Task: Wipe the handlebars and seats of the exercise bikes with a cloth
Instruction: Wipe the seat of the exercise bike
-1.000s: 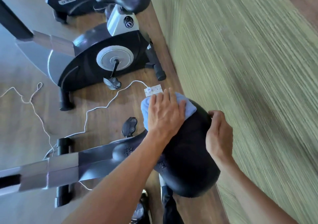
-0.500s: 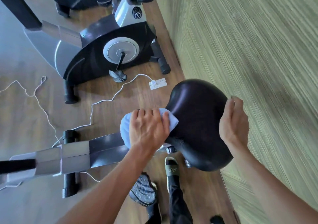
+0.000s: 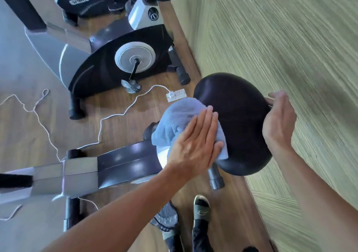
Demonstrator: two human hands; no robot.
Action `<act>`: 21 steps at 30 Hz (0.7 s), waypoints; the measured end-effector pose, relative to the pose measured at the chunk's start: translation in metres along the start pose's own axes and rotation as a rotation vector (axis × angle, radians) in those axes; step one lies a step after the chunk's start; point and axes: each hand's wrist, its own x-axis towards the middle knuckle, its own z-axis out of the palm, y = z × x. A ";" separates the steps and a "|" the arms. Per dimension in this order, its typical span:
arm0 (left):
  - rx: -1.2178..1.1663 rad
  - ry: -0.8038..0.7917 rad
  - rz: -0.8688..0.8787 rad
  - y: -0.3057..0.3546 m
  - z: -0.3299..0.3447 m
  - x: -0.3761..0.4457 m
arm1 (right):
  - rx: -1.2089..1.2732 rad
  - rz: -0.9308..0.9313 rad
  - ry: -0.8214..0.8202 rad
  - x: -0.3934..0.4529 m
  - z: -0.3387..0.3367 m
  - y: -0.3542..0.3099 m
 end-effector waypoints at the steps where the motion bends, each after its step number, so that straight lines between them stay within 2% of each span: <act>1: -0.035 -0.003 -0.005 0.011 0.002 0.010 | 0.052 0.019 0.006 0.001 -0.001 0.001; 5: -0.160 -0.092 0.047 0.044 0.001 0.039 | 0.256 0.135 -0.002 0.008 -0.008 0.006; 8: -0.158 -0.190 0.126 0.043 -0.007 0.042 | 0.247 0.122 -0.023 0.005 -0.011 0.007; 11: -0.274 -0.121 0.152 0.029 -0.021 0.046 | 0.252 0.115 -0.023 0.001 -0.014 0.006; 13: -0.257 -0.064 0.071 0.020 -0.024 0.049 | 0.250 0.112 -0.021 0.000 -0.014 0.006; 17: -0.115 -0.208 -0.168 0.028 -0.013 0.055 | 0.213 0.073 -0.028 0.001 -0.014 0.006; 21: -0.187 -0.204 -0.193 0.037 -0.004 0.062 | 0.196 0.049 -0.034 0.007 -0.013 0.011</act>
